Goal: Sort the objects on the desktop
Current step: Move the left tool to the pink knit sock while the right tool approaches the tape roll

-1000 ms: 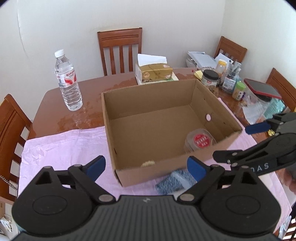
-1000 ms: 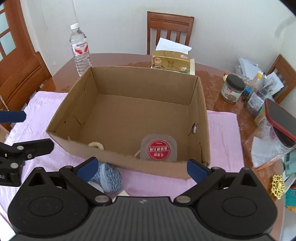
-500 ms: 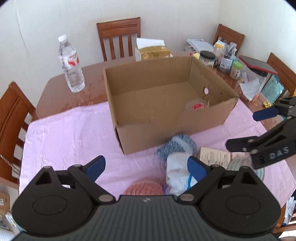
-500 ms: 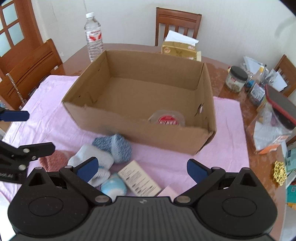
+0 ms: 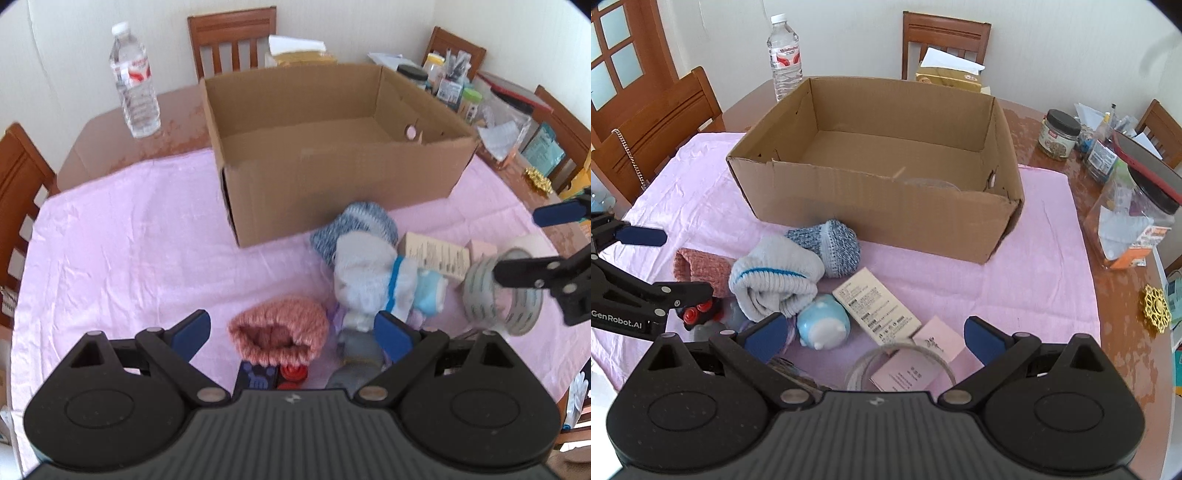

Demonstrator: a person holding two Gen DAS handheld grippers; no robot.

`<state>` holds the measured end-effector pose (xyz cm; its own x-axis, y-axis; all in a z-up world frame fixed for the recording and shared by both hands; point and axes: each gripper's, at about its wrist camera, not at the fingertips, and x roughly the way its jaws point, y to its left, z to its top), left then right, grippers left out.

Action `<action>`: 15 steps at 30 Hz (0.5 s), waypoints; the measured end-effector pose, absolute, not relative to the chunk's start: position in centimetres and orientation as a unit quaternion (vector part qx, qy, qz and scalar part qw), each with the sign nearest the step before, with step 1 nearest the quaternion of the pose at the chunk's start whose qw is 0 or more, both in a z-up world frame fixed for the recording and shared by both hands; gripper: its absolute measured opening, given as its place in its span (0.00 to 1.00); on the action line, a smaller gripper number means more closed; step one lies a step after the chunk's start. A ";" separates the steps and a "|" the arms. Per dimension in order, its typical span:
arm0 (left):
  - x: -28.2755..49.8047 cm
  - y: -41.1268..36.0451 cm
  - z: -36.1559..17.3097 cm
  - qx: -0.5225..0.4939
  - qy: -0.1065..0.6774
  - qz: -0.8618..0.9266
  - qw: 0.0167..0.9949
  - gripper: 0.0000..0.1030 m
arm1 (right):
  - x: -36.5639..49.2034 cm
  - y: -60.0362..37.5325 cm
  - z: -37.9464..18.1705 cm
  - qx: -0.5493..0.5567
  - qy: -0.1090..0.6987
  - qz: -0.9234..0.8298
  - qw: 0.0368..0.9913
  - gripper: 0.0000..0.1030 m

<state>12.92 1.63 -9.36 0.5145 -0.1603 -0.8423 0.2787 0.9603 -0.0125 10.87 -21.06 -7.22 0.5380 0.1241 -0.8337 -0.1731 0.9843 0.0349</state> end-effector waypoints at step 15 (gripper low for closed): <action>14.6 2.4 -12.5 0.070 0.489 -0.110 0.862 0.89 | 9.4 -21.9 -9.5 -0.026 0.498 0.072 0.863 1.00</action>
<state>14.59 2.39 -12.53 0.4972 -0.1214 -0.8591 0.2592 0.9657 0.0136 9.38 -21.95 -9.48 0.4926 0.0994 -0.8646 -0.1509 0.9882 0.0276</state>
